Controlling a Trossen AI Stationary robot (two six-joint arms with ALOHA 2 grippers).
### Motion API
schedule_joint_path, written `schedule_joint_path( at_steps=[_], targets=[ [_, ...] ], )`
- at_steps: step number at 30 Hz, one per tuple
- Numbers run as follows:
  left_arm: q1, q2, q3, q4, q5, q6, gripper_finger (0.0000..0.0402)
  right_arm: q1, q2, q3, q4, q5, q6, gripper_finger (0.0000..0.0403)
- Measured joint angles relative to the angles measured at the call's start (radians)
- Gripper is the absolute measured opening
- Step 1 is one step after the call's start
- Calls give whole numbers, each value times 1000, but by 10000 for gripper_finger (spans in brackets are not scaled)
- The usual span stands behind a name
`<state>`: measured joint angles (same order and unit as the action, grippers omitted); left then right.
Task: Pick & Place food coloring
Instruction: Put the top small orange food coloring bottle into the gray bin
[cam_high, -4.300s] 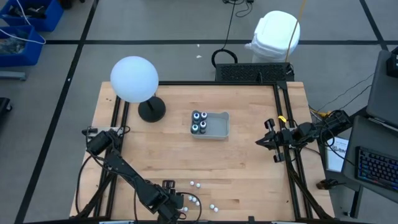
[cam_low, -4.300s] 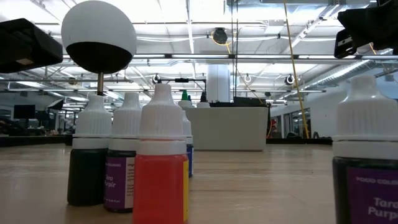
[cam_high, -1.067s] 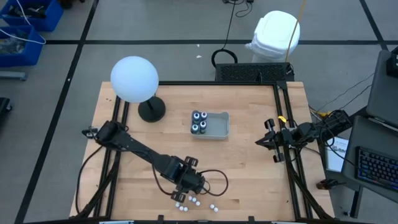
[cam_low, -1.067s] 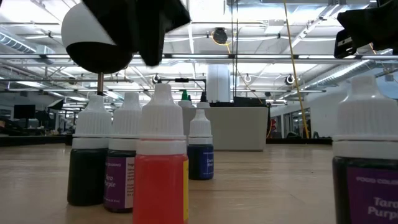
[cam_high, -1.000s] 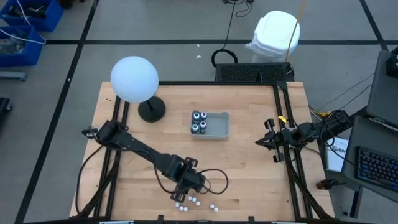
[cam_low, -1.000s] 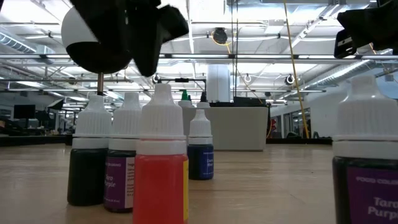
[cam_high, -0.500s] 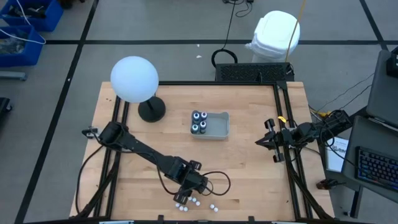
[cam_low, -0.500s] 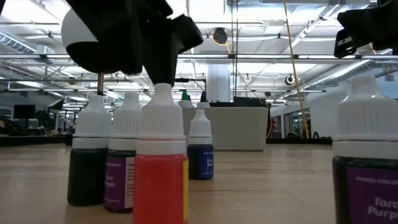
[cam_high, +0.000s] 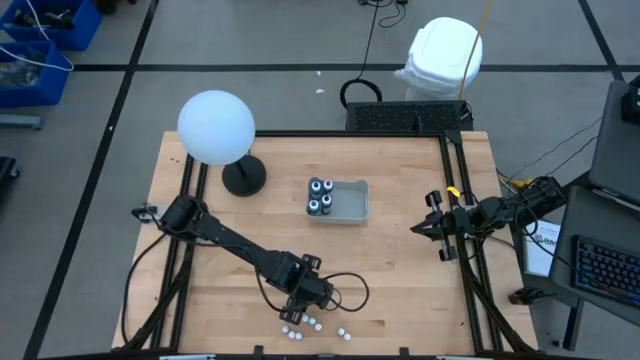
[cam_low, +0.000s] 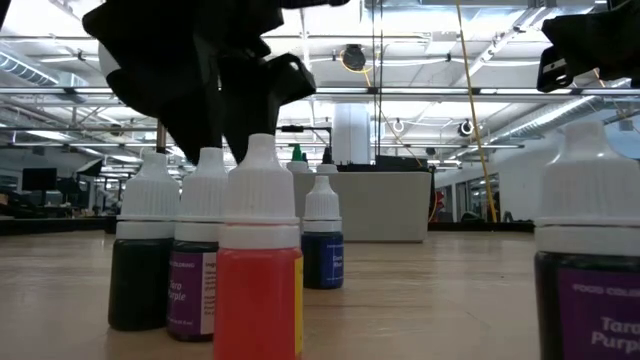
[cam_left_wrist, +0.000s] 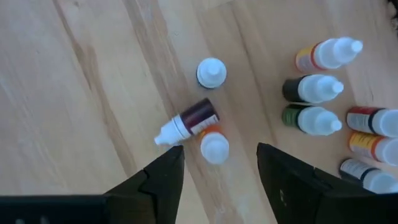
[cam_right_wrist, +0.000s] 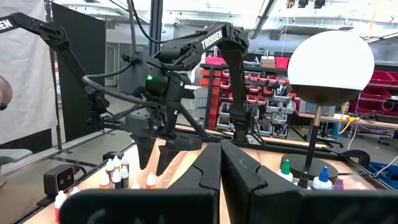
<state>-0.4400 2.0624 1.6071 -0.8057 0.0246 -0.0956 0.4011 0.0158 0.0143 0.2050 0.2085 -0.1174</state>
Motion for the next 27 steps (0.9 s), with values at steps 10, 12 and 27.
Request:
schedule_joint_path(
  at_steps=[10,12,27],
  targets=[
    [-14,0,-34,76,-22,-9,207,0,0,0,0,0,0,0],
    [-13,0,-34,76,-26,-9,207,0,0,0,0,0,0,0],
    [-15,32,-33,80,-25,0,207,0,0,0,0,0,-1,0]
  ],
)
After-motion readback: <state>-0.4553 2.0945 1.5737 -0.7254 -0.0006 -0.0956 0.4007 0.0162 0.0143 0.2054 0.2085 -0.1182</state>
